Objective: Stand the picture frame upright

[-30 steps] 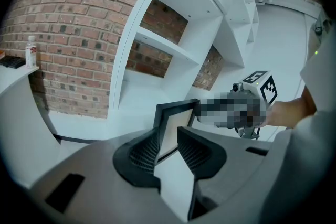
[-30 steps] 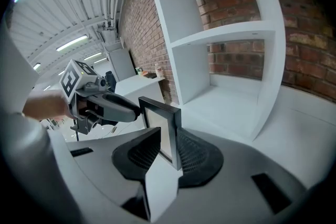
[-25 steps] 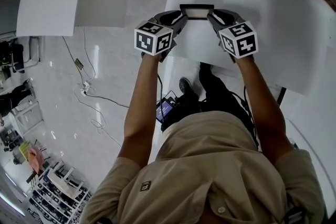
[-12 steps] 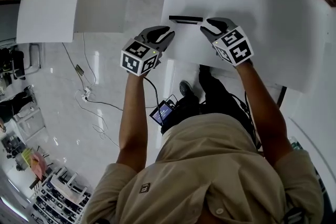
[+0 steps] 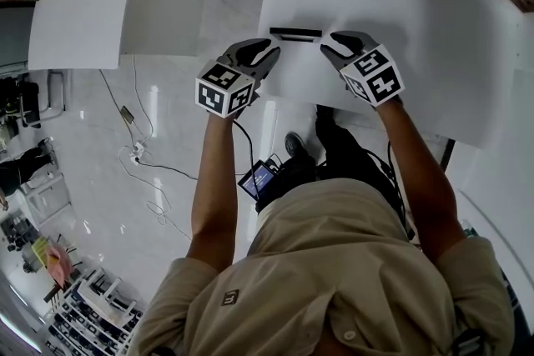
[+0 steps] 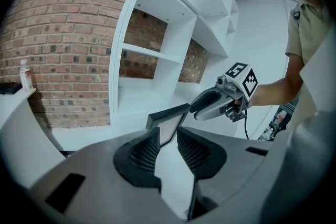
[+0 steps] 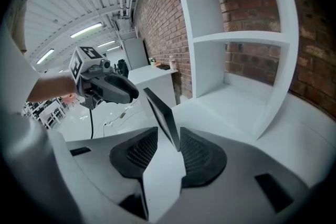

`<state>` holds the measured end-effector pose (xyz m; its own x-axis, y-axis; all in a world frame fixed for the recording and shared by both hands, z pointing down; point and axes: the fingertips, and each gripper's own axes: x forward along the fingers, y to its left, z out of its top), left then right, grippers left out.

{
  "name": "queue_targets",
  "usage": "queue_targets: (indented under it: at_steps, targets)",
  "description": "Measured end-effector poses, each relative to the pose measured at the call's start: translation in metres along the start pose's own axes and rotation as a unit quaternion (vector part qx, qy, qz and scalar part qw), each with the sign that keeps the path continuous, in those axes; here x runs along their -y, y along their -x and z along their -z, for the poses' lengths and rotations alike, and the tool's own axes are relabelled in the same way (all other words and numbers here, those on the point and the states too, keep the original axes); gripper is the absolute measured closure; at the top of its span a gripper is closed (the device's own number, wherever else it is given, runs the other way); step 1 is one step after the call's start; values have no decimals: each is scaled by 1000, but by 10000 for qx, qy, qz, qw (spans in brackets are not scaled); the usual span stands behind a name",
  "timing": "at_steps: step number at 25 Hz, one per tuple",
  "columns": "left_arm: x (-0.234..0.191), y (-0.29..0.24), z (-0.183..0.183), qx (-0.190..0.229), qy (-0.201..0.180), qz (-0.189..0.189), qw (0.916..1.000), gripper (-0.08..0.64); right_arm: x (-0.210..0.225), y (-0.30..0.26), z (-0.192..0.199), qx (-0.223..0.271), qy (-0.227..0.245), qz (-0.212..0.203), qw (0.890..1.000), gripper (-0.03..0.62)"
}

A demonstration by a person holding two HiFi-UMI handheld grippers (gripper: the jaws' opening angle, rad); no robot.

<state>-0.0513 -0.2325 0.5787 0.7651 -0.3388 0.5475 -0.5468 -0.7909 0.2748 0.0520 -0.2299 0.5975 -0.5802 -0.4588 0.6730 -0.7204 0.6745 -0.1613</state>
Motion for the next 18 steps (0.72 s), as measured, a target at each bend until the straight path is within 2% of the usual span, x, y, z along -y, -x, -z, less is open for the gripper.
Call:
queue_targets:
  at_steps: [7,18]
  targets:
    - [2,24,-17,152,-156,-83,9997,472,-8,11,-16,75,108,60,9999,460]
    - [39,106,-28,572,-546,-293,9964,472,-60,59,-38,287,358,367,9983,463]
